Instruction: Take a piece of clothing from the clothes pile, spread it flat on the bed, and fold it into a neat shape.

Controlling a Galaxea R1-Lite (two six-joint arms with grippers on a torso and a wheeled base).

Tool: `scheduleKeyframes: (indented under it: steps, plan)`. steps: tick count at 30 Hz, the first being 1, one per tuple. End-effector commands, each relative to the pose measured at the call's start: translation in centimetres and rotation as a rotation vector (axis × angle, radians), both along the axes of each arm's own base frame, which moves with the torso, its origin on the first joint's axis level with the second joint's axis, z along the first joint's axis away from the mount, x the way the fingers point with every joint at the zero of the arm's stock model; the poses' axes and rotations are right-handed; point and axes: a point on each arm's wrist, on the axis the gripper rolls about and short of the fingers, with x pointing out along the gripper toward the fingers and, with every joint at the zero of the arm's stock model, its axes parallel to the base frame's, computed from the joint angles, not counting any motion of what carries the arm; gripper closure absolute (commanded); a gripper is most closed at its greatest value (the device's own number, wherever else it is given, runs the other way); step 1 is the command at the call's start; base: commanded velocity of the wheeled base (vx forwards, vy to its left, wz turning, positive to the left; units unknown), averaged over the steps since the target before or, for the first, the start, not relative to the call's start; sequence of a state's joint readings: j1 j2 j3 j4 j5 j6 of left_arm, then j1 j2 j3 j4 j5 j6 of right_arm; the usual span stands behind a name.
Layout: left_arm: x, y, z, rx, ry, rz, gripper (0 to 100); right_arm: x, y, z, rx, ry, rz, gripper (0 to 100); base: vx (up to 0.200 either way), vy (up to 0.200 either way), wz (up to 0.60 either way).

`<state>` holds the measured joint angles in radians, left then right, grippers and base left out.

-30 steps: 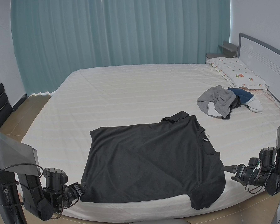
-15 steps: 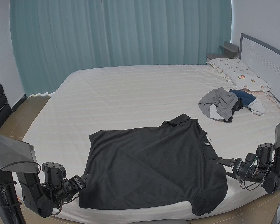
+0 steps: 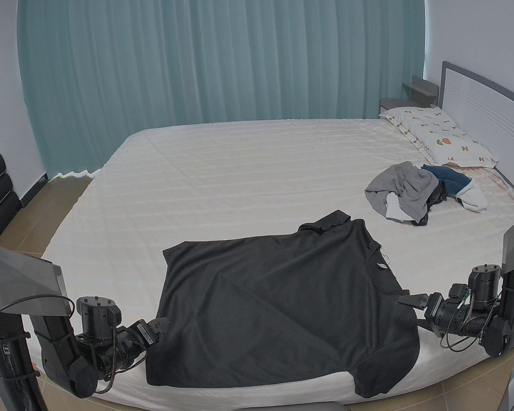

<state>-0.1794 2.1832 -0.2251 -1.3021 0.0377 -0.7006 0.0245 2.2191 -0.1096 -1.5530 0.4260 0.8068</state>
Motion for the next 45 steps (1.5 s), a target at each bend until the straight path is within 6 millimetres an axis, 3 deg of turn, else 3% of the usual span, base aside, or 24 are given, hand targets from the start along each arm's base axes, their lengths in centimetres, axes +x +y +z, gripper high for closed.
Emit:
scheduleKeyframes:
  steps: [1,12,19,23,28,29,36,45]
  plan:
    - [0.2,0.0,0.0,-0.002,-0.007,0.005,0,0.1,0.0,0.0,0.001,-0.009,0.000,0,0.000,0.000,0.00]
    - [1.2,-0.3,0.5,-0.063,-0.044,0.039,0,0.1,0.0,-0.2,-0.001,-0.002,0.003,0,0.055,0.000,0.00]
    - [3.5,-0.7,1.3,-0.103,-0.127,0.057,0,0.1,0.0,-0.4,0.007,0.014,0.001,0,0.086,0.000,0.00]
    - [6.1,-0.5,1.7,-0.113,-0.191,0.079,0,0.1,0.3,-1.0,0.006,0.034,0.009,0,0.000,0.000,0.00]
    - [10.3,-0.5,0.6,-0.106,-0.198,0.100,0,0.1,0.7,-0.8,0.049,0.053,-0.001,0,0.000,0.000,0.00]
    - [10.4,-0.5,0.6,-0.106,-0.196,0.100,0,0.1,0.7,-0.8,0.050,0.053,-0.002,0,0.000,0.000,0.00]
    - [17.6,-0.4,-0.7,-0.102,-0.162,0.125,0,-0.1,0.9,-1.1,0.062,0.076,-0.003,0,0.000,0.000,0.00]
    - [22.3,-0.6,-2.3,-0.103,-0.110,0.124,0,-0.3,0.9,-1.7,0.063,0.106,-0.002,0,0.000,0.000,0.00]
